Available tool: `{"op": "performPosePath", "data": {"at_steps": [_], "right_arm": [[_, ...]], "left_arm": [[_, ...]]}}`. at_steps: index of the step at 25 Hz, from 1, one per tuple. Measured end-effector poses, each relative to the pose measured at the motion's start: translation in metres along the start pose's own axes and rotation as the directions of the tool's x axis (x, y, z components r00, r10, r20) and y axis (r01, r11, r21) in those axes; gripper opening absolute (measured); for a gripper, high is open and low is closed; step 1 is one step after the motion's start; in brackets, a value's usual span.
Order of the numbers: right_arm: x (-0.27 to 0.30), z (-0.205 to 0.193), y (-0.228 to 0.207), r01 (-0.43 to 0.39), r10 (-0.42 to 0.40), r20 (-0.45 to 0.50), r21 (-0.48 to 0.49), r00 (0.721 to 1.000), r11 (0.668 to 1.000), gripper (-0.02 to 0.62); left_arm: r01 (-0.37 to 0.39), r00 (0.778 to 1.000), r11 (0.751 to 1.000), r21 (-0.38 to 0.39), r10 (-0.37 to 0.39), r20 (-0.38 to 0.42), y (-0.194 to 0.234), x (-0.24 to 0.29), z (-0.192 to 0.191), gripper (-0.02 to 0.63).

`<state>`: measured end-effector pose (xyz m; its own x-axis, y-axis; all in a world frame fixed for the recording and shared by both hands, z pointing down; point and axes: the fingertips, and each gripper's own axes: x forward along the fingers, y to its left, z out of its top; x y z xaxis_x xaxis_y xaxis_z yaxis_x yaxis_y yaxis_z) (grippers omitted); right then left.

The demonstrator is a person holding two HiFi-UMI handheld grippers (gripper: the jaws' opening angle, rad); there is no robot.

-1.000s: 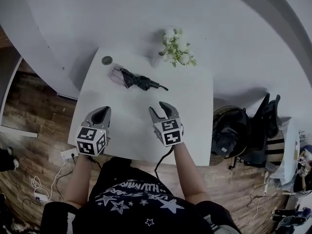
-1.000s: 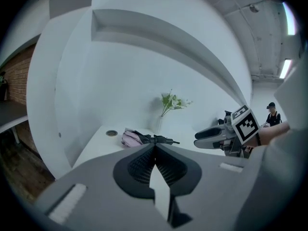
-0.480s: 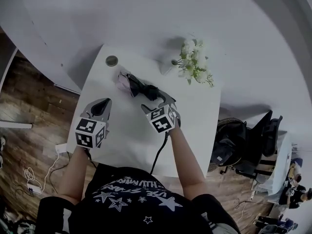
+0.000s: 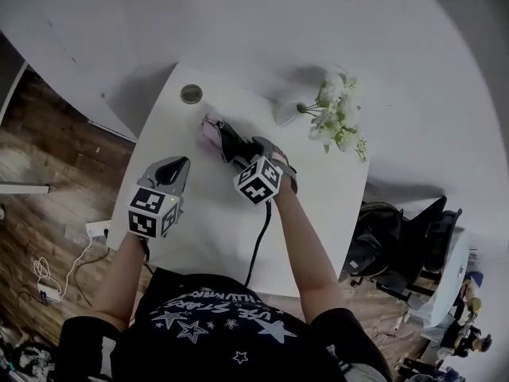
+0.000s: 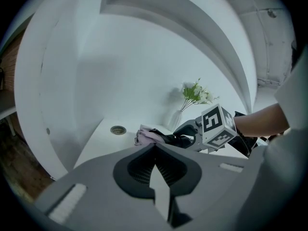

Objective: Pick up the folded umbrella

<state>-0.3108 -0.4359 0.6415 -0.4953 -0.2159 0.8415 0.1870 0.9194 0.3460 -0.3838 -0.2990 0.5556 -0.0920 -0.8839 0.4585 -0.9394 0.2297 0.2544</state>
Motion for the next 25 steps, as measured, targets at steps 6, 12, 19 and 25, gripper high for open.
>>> {"op": "performPosePath", "data": {"at_steps": [6, 12, 19, 25], "right_arm": [[0.015, -0.004, -0.002, -0.077, 0.076, -0.069, -0.011, 0.995, 0.997, 0.334], [0.02, -0.004, 0.001, -0.178, 0.175, -0.113, -0.021, 0.978, 0.984, 0.323], [0.021, -0.003, 0.006, -0.233, 0.227, -0.132, -0.029, 0.965, 0.972, 0.268], [0.018, -0.002, 0.008, -0.161, 0.154, -0.134, -0.041, 0.979, 0.986, 0.23]], "left_arm": [[-0.018, 1.0, 0.999, -0.029, 0.017, -0.011, 0.015, 0.005, -0.004, 0.003], [-0.014, 1.0, 0.999, -0.037, 0.013, -0.021, 0.017, 0.01, -0.008, 0.003], [-0.01, 1.0, 0.999, -0.052, 0.009, -0.021, 0.018, 0.009, -0.013, 0.003], [-0.006, 1.0, 0.998, -0.056, 0.005, -0.02, 0.014, 0.004, -0.016, 0.003]]}}
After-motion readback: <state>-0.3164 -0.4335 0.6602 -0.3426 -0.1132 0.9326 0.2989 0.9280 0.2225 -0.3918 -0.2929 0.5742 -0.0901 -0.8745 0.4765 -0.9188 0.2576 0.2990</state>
